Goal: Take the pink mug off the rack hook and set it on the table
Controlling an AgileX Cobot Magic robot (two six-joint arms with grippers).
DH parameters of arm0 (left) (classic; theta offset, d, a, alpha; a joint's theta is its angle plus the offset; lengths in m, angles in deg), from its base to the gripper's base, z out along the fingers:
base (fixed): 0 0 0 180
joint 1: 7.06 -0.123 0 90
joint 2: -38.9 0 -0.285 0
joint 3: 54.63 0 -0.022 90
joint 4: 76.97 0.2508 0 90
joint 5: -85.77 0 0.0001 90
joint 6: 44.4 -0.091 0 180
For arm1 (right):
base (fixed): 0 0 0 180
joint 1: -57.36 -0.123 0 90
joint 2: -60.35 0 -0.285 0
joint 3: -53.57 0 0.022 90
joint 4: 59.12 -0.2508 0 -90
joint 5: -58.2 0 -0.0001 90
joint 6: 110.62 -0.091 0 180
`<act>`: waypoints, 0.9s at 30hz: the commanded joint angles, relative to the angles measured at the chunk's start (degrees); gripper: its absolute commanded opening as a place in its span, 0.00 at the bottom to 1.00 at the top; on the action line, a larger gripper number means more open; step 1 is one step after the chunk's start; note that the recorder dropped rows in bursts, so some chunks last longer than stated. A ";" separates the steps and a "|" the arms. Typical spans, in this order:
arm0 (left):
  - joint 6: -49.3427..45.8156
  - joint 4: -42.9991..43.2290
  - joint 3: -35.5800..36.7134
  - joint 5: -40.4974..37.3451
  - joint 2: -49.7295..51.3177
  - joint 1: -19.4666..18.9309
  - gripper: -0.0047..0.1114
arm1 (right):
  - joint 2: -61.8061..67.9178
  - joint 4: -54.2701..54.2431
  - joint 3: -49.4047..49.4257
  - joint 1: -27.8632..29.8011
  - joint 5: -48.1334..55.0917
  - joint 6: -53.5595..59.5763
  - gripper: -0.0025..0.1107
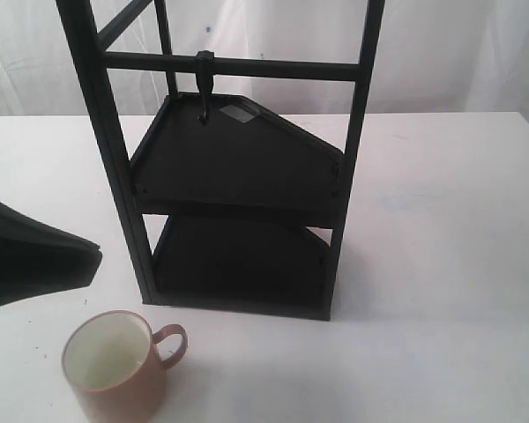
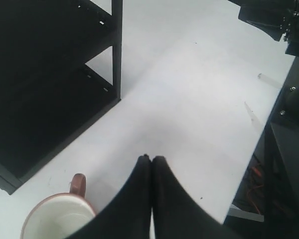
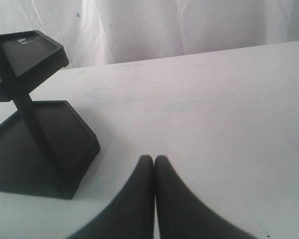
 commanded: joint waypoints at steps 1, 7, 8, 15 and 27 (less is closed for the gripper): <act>0.43 0.83 0.27 3.57 -0.41 0.28 0.04 | -0.35 0.00 0.31 0.52 -0.26 0.04 0.02; 0.33 0.83 0.90 13.39 -0.84 0.28 0.04 | -0.35 0.00 0.31 0.52 -0.26 0.04 0.02; 0.33 1.56 1.47 16.74 -1.58 0.28 0.04 | -0.35 0.00 0.31 0.52 -0.26 0.04 0.02; 0.33 8.35 11.07 33.94 -12.34 -4.42 0.04 | -0.35 0.00 0.31 0.52 -0.38 0.01 0.02; 0.33 11.82 26.07 30.01 -32.47 -25.89 0.04 | -0.35 0.00 0.31 0.52 -0.27 0.01 0.02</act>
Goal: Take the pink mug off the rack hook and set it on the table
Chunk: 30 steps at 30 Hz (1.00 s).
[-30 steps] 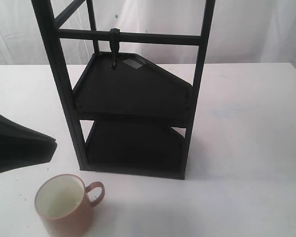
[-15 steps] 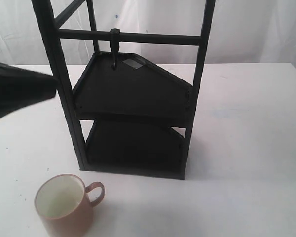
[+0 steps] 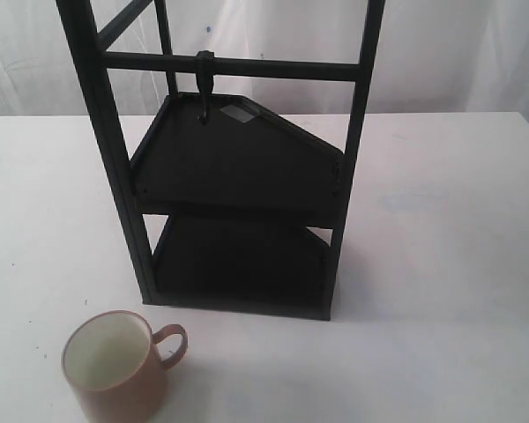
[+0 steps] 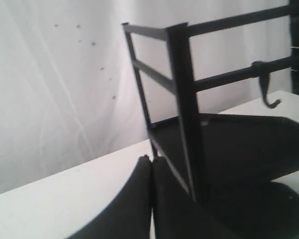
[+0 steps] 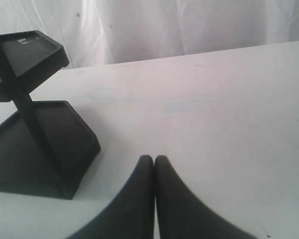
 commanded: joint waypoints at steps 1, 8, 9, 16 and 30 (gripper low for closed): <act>0.44 0.64 4.86 -2.64 -6.53 -4.81 0.04 | -0.35 0.00 0.31 0.52 -0.27 0.01 0.02; 8.59 1.69 12.32 -4.06 -13.59 -8.24 0.04 | -0.35 0.00 0.31 0.52 -0.27 0.01 0.02; 9.46 1.96 13.33 -4.06 -14.01 -8.79 0.04 | -0.35 0.00 0.31 0.52 -0.27 0.01 0.02; 10.02 2.52 19.06 -3.39 -16.42 -9.89 0.04 | -0.35 0.00 0.31 0.52 -0.27 0.01 0.02; 11.25 2.52 26.65 0.05 -16.42 -9.89 0.04 | -0.35 0.00 0.31 0.52 -0.27 0.01 0.02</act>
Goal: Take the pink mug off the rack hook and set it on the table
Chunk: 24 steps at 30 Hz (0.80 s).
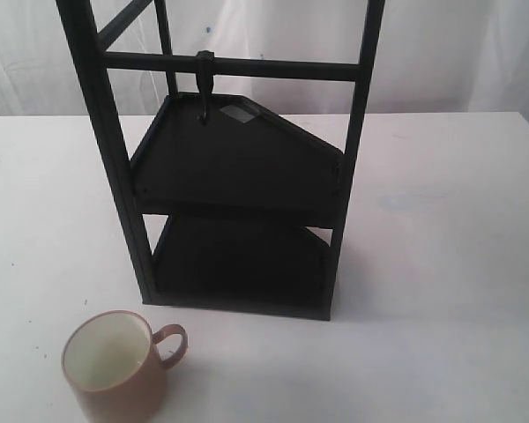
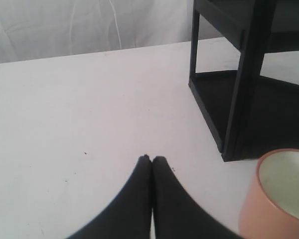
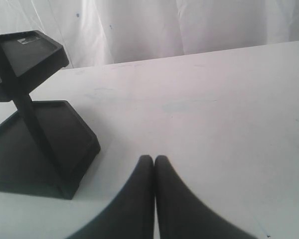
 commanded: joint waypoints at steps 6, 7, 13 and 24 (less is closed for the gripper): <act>0.87 0.83 1.29 3.67 -0.29 -0.13 0.04 | -0.35 0.00 0.31 0.52 -0.27 0.01 0.02; 0.87 0.83 1.29 3.67 -0.29 -0.13 0.04 | -0.35 0.00 0.31 0.52 -0.27 0.01 0.02; 0.87 1.10 1.29 3.67 -0.29 -0.13 0.04 | -0.35 0.00 0.31 0.52 -0.27 0.01 0.02; 0.87 1.08 1.29 3.67 -0.29 -0.13 0.04 | -0.35 0.00 0.31 0.52 -0.27 0.01 0.02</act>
